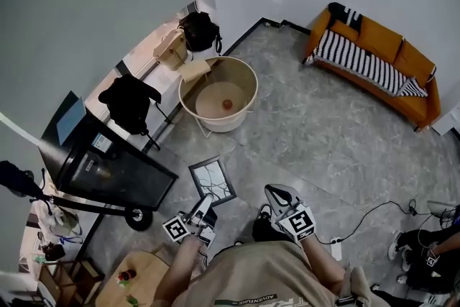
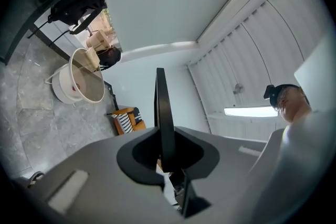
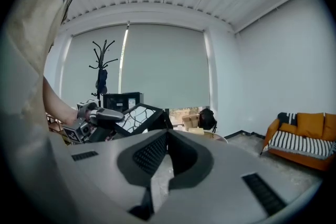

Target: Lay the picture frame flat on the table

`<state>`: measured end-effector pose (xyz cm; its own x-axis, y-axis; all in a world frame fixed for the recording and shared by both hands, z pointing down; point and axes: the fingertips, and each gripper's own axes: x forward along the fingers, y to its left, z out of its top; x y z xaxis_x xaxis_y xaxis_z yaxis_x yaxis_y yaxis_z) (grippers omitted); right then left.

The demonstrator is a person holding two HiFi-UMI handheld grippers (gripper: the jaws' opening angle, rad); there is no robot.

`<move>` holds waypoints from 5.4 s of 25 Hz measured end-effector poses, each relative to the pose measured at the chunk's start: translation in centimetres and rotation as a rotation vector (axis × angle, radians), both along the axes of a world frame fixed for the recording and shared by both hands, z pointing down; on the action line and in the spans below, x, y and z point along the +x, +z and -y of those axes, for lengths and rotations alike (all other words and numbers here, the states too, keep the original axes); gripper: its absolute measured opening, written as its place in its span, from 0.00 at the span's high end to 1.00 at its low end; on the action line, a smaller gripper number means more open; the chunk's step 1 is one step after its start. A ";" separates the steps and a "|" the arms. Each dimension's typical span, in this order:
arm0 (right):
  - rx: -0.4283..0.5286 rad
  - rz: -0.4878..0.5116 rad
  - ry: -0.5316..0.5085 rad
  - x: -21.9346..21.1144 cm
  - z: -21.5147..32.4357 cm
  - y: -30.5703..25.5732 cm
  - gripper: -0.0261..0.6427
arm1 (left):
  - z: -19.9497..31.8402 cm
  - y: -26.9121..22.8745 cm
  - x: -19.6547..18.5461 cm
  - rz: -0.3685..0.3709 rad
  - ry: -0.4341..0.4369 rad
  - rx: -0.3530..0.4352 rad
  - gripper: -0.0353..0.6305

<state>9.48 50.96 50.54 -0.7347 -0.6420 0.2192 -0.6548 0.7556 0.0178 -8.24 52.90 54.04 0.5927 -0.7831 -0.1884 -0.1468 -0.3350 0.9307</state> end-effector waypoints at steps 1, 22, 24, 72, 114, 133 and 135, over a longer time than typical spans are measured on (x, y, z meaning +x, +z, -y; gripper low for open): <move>0.008 -0.002 -0.006 0.3 1.0 0.0 0.95 | 0.6 -0.2 0.1 0.001 -0.004 0.002 0.87; -0.020 0.045 -0.131 3.4 19.0 1.0 0.95 | 17.6 0.1 5.2 0.046 -0.069 -0.030 0.87; -0.024 0.035 -0.141 2.8 20.3 1.4 0.95 | 19.1 0.5 4.8 0.043 -0.068 -0.038 0.87; -0.109 0.034 -0.030 -15.4 54.2 3.5 0.95 | 50.9 6.5 -13.2 -0.028 0.000 -0.174 0.87; -0.295 0.020 -0.022 -9.5 79.3 21.1 0.95 | 89.8 38.7 -7.6 -0.080 -0.065 -0.396 0.87; -0.431 0.052 0.053 -8.0 78.2 27.7 0.95 | 93.3 46.7 -7.8 0.007 -0.068 -0.518 0.87; -0.430 0.046 0.062 -8.4 78.5 28.2 0.95 | 93.1 47.4 -7.9 0.079 -0.070 -0.536 0.87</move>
